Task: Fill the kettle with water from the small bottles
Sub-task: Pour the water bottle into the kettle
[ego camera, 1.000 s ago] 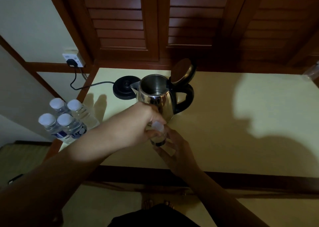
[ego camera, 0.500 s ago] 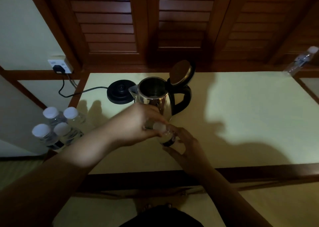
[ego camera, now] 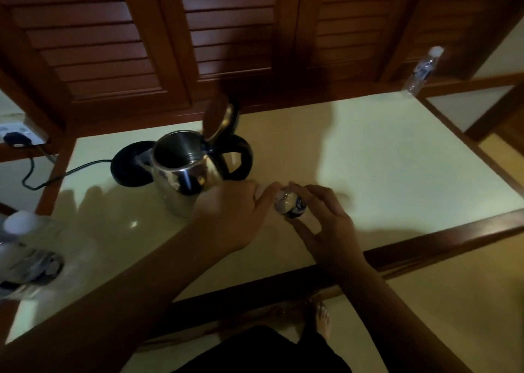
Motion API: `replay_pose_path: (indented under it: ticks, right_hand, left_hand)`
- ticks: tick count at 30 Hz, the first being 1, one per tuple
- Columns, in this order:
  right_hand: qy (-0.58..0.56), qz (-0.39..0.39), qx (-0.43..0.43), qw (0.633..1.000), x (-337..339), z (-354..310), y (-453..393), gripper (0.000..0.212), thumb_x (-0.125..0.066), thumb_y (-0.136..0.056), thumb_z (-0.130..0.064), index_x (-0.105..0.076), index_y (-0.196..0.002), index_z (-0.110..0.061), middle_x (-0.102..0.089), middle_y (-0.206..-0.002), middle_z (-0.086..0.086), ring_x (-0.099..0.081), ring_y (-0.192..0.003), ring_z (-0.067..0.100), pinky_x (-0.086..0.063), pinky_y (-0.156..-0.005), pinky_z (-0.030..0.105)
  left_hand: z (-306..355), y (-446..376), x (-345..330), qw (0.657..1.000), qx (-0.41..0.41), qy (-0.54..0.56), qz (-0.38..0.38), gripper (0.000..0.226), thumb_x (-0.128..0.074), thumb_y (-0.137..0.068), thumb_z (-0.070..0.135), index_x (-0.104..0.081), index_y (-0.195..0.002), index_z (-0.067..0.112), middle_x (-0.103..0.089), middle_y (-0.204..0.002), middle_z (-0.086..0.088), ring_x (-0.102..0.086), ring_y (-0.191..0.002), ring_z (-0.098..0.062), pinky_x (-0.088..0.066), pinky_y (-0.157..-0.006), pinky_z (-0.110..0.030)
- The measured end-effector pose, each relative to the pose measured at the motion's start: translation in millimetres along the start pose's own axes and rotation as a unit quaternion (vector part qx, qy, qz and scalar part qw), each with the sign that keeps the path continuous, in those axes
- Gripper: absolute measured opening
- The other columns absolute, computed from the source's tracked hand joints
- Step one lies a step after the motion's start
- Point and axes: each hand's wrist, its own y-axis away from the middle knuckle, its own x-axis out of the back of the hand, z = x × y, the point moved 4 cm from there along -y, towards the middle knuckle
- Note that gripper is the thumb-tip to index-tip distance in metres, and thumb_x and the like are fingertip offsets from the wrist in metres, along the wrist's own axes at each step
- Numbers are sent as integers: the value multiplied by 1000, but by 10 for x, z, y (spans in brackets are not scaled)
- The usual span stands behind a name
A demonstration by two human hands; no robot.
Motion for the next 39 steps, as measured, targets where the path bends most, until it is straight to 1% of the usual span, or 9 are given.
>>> replay_pose_path:
  ticks: [4, 9, 11, 14, 21, 25, 30, 35, 39]
  right_hand:
    - [-42, -37, -26, 998, 356, 414, -131, 66, -83, -94, -27, -55, -154, -30, -59, -136, -2, -66, -117, 18, -59, -95, 38]
    - [-189, -169, -64, 965, 912, 1117, -253, 63, -86, -90, -27, -61, -148, -23, -68, -129, -11, -68, -117, 8, -54, -96, 26]
    - [-256, -227, -116, 932, 1137, 1406, -299, 62, -87, -89, -20, -63, -146, -19, -72, -133, -8, -71, -120, 12, -58, -102, 35]
    - [-316, -255, -159, 900, 1400, 1788, -381, 62, -85, -89, -8, -62, -146, -15, -73, -136, -3, -71, -124, 19, -56, -110, 45]
    - [-232, -88, -212, 945, 1819, 2617, -574, 62, -81, -94, -34, -55, -151, -30, -65, -141, -13, -64, -126, 9, -59, -103, 41]
    - [-166, 12, -230, 959, 1989, 3058, -707, 68, -82, -92, -25, -51, -152, -25, -62, -144, -9, -65, -123, 7, -62, -94, 28]
    - [-149, 63, -245, 956, 2105, 3494, -1026, 61, -82, -92, -22, -57, -147, -26, -59, -133, -25, -58, -117, -18, -54, -88, 10]
    - [-130, 79, -242, 958, 2201, 3917, -1440, 55, -82, -92, -27, -58, -141, -30, -59, -123, -31, -60, -112, -17, -56, -89, 18]
    - [-123, 88, -255, 955, 2224, 4248, -1777, 56, -80, -94, -30, -55, -144, -25, -65, -136, -9, -65, -121, 6, -59, -91, 22]
  left_hand:
    - [421, -342, -140, 995, -53, 42, -68, 44, -36, -105, 54, -40, -73, 25, -43, -64, 1, -44, -56, -11, -28, -53, -31]
    - [1060, -835, -286, 961, -218, 9, -168, 23, -39, -103, 54, -44, -88, 38, -50, -86, 11, -49, -73, -5, -43, -66, -31]
    - [1344, -1041, -342, 945, -246, -16, -214, 18, -39, -103, 55, -41, -88, 46, -50, -92, 15, -50, -78, -3, -43, -69, -28]
    - [1735, -1356, -441, 943, -275, -42, -183, 19, -40, -101, 59, -44, -89, 45, -51, -91, 15, -49, -80, -2, -41, -67, -28]
    - [2134, -2037, -1038, 978, -191, 88, -14, 44, -46, -98, 58, -58, -129, 31, -58, -121, 9, -55, -108, -10, -52, -87, -32]
    - [2123, -2449, -1567, 990, -82, 103, -47, 64, -61, -95, 52, -39, -153, 36, -43, -154, 6, -46, -135, -15, -47, -106, -38]
    - [2111, -2948, -1975, 998, -12, 37, -58, 77, -62, -93, 53, -27, -159, 32, -26, -166, 1, -28, -150, -24, -34, -118, -46]
    - [2225, -3409, -2209, 998, -19, -34, -43, 79, -49, -95, 63, -19, -161, 30, -13, -170, 0, -13, -156, -28, -16, -125, -51]
    - [2211, -3761, -2328, 996, -36, -71, -37, 76, -37, -96, 66, -20, -161, 29, -16, -169, -2, -12, -156, -29, -12, -125, -54]
